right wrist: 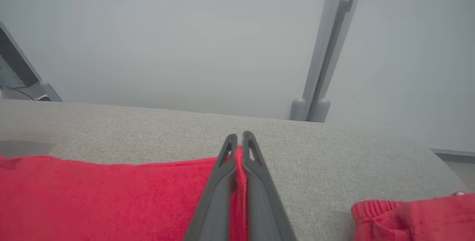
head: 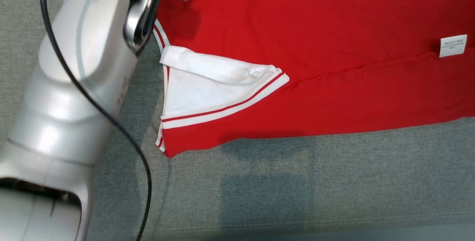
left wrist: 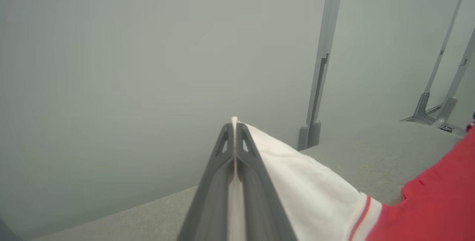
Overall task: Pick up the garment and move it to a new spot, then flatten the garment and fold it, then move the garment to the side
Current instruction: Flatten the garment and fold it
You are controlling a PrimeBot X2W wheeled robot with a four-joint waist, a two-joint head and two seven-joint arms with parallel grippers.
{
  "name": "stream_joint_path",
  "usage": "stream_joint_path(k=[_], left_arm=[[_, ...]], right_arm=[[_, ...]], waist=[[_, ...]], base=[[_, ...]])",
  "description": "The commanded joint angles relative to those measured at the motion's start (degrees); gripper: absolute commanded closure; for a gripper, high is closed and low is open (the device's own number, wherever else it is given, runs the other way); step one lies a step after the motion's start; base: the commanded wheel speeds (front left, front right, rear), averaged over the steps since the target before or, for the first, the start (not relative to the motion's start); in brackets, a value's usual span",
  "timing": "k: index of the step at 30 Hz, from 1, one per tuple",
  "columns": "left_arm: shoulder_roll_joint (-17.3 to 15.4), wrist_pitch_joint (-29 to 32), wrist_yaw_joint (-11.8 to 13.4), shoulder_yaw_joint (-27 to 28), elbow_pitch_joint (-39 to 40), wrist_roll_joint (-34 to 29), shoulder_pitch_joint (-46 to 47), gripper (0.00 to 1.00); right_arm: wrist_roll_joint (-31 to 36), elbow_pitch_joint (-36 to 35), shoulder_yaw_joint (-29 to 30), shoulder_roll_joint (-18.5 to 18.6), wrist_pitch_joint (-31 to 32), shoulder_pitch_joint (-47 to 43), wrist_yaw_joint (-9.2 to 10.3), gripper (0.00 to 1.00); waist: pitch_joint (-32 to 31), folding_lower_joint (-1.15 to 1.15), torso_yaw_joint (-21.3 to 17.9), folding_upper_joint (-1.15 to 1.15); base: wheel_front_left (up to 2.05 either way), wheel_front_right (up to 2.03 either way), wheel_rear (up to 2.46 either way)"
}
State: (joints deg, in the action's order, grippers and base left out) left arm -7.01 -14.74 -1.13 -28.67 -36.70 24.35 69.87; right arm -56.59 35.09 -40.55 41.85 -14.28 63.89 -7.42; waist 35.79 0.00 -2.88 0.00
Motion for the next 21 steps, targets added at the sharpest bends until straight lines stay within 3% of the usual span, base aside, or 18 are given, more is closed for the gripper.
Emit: stream_joint_path(k=[1,10,16,21], left_arm=[[-2.23,-0.24,0.92,1.84,4.22,-0.86,-1.72,1.0],[-3.62,-0.25,3.61,4.61,24.16,-4.22,-20.94,1.0],[-4.56,-0.25,4.87,6.06,31.88,-6.2,-31.09,1.0],[-4.12,-0.26,4.35,7.99,36.96,-5.94,-37.41,1.0]], right_arm=[[1.7,-1.58,1.98,1.64,-0.7,-4.67,-0.07,1.0],[12.41,-9.62,15.3,-0.34,-0.71,-20.6,-0.07,1.0],[14.5,-12.21,22.1,-1.88,-0.72,-29.52,-0.07,1.0],[14.52,-12.68,25.65,-2.85,-0.72,-33.42,-0.07,1.0]], waist=[[-0.65,0.0,0.2,0.0],[-4.75,0.0,1.41,0.0],[-7.26,0.0,2.31,0.0],[-8.25,0.0,2.94,0.0]], base=[[0.0,0.0,0.0],[0.0,0.0,0.0],[0.0,0.0,0.0],[0.0,0.0,0.0]])
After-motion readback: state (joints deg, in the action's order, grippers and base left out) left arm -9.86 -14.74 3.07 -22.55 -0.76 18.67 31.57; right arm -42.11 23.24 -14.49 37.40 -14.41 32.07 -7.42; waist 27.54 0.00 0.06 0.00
